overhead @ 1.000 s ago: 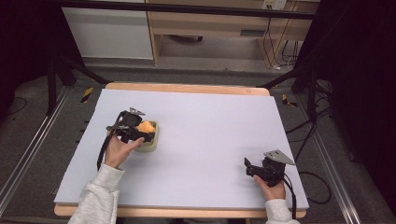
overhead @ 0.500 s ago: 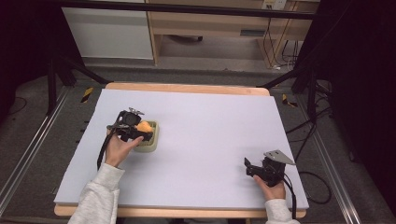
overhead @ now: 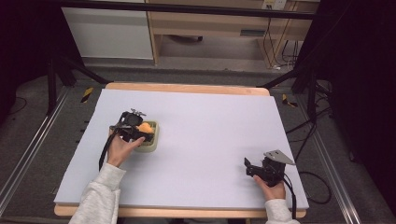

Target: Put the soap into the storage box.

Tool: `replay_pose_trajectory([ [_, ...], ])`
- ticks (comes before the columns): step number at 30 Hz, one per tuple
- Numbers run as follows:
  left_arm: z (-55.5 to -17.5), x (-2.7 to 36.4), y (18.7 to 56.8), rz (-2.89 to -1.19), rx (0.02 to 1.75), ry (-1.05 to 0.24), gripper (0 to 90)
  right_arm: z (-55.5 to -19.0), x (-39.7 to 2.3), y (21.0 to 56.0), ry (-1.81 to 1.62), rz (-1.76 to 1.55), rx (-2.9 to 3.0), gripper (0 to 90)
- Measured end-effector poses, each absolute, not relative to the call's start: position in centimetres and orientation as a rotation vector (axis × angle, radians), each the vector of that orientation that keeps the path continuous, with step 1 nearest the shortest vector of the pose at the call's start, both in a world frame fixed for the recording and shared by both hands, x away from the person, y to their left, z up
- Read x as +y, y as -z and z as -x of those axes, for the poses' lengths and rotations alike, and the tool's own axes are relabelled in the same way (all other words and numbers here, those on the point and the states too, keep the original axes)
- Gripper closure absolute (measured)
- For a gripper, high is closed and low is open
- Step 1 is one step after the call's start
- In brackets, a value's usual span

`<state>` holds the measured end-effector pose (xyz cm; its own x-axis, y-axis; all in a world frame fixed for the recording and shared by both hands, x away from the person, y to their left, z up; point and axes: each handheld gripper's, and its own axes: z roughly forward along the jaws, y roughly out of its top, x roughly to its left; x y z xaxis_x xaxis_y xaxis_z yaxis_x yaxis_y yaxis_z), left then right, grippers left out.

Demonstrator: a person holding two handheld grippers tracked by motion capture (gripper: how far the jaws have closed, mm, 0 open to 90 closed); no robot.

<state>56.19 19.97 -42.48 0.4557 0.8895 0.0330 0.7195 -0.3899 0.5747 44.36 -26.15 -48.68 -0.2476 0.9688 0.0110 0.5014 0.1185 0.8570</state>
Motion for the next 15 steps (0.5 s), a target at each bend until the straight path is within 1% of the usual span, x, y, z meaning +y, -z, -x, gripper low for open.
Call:
replay_pose_trajectory([
  [15,-56.38,19.63,43.18,-2.257,1.35,-0.455,25.3,-44.36,-26.15,48.68,-1.041,-1.424,1.822,5.0],
])
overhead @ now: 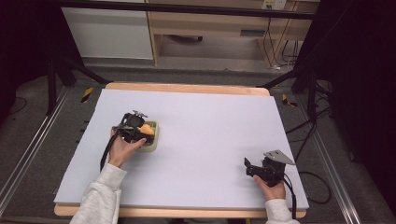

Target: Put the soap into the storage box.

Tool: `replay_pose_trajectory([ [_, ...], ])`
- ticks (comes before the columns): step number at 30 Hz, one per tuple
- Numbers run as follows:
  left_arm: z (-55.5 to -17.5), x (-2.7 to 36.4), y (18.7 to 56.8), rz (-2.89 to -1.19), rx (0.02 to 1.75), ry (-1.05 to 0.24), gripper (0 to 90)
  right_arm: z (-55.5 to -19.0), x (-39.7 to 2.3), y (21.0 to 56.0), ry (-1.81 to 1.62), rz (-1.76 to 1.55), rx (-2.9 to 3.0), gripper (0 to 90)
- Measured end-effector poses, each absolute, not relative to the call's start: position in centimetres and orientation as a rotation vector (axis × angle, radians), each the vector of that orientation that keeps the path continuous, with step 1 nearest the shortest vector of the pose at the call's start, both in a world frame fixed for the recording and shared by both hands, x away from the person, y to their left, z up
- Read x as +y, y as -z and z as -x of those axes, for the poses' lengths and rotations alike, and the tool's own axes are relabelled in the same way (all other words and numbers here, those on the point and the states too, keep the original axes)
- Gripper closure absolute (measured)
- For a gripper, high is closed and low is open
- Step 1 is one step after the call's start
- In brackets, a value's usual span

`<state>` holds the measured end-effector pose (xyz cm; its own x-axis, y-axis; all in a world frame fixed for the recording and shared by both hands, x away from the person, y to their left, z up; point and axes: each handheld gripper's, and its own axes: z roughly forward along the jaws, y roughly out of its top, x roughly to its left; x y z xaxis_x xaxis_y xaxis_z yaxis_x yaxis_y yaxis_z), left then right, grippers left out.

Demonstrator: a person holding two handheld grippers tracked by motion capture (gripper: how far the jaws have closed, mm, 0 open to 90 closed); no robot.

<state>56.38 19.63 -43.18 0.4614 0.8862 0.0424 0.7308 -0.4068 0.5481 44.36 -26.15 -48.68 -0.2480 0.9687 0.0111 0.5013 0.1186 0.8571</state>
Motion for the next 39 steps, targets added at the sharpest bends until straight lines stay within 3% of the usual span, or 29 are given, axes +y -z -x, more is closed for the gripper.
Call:
replay_pose_trajectory([
  [39,-56.45,19.2,43.76,-2.249,1.366,-0.499,24.9,-44.36,-26.09,48.66,-1.041,-1.427,1.827,4.8],
])
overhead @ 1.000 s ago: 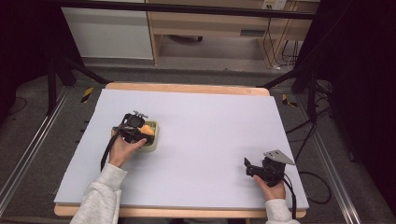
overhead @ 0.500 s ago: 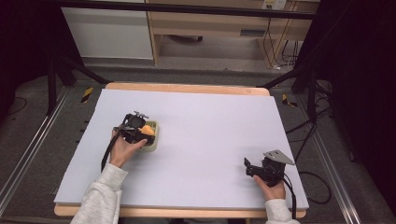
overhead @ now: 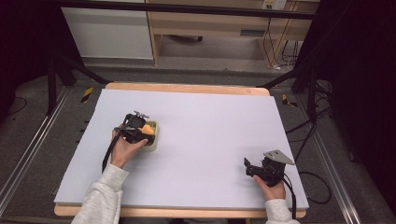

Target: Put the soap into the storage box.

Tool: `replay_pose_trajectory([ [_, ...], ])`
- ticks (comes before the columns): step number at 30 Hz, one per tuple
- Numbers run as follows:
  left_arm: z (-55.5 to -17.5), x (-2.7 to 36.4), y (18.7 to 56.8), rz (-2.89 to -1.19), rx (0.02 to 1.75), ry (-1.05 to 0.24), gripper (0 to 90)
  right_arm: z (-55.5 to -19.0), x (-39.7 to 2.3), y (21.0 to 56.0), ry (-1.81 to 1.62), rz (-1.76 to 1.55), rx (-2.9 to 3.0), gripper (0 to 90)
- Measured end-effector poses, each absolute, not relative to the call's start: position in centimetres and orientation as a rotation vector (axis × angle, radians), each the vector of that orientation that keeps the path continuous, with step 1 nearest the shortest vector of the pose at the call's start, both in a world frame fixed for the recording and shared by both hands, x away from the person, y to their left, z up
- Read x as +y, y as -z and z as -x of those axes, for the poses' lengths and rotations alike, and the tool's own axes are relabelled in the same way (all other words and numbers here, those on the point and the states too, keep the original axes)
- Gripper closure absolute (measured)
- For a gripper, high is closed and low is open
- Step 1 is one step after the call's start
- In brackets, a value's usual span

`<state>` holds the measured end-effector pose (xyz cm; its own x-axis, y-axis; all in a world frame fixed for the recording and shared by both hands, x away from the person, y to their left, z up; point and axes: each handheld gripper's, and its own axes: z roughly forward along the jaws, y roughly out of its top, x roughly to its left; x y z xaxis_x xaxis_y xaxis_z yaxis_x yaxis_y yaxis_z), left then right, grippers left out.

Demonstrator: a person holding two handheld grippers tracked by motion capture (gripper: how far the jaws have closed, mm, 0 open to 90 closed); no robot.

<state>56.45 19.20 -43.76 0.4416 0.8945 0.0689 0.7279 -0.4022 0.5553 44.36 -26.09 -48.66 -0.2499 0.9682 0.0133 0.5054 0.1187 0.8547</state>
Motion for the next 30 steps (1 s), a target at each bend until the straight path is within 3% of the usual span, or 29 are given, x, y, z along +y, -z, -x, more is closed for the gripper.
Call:
replay_pose_trajectory([
  [20,-56.34,19.05,43.73,-2.253,1.379,-0.506,24.5,-44.38,-26.06,48.68,-1.037,-1.425,1.827,4.6],
  [30,-56.09,19.12,43.16,-2.217,1.374,-0.516,18.5,-44.37,-26.04,48.68,-1.035,-1.422,1.827,4.5],
])
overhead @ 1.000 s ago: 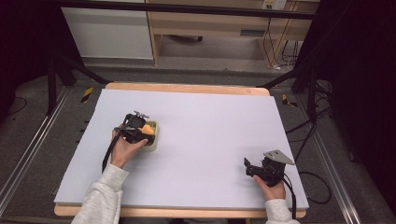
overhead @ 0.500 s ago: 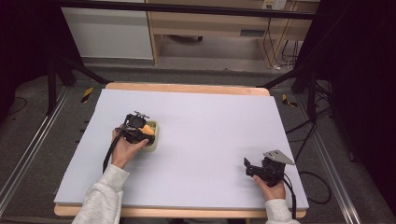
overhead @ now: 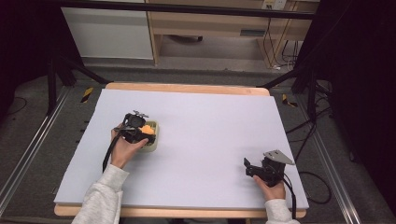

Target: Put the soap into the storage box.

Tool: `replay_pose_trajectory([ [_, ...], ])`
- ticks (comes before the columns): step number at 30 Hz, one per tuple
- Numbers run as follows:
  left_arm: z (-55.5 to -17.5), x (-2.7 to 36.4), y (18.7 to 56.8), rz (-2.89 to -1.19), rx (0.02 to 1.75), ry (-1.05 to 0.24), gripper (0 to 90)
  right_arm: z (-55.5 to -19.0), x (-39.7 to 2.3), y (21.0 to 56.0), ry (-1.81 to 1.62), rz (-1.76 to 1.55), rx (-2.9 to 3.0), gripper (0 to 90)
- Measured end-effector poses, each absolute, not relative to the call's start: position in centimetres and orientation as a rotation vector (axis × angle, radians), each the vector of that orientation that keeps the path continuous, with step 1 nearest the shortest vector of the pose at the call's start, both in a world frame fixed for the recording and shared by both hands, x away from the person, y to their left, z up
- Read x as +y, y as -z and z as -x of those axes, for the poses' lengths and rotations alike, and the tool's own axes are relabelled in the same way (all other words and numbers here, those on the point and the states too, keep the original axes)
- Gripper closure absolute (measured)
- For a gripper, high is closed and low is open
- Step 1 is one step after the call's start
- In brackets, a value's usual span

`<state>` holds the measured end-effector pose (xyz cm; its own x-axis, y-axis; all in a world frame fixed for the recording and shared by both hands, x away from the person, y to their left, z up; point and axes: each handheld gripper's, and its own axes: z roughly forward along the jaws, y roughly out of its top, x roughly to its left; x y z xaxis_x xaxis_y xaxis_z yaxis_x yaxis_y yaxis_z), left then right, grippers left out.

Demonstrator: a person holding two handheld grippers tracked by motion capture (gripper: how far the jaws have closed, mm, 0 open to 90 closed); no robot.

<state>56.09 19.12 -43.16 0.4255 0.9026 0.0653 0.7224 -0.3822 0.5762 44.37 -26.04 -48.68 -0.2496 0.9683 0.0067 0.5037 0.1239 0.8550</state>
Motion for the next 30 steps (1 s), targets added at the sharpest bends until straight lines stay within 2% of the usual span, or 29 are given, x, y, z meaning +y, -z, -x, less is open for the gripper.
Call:
replay_pose_trajectory([
  [14,-54.9,18.9,41.9,-2.129,1.287,-0.538,18.9,-44.3,-26.0,48.7,-1.037,-1.423,1.826,4.6],
  [30,-52.5,19.4,41.4,-2.008,1.16,-0.556,25.3,-44.4,-26.0,48.7,-1.034,-1.422,1.825,4.6],
])
